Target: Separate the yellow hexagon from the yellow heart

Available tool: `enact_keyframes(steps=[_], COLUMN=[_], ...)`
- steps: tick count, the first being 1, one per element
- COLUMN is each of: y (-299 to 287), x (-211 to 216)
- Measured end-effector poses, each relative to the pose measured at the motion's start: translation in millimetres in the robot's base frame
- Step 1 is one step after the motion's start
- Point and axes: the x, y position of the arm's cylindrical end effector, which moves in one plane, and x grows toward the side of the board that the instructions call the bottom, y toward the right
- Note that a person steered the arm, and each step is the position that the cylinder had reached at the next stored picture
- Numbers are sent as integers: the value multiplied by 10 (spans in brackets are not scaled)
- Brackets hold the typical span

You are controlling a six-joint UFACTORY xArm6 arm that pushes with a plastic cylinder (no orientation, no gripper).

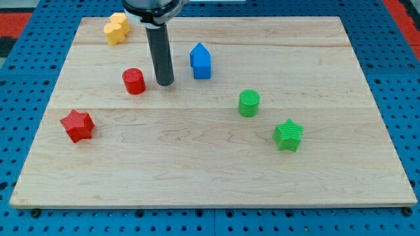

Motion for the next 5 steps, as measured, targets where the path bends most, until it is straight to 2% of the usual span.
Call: enact_keyframes(steps=[2, 3, 4, 5], y=[-146, -669, -1522, -1613], x=[-519, -488, -427, -529])
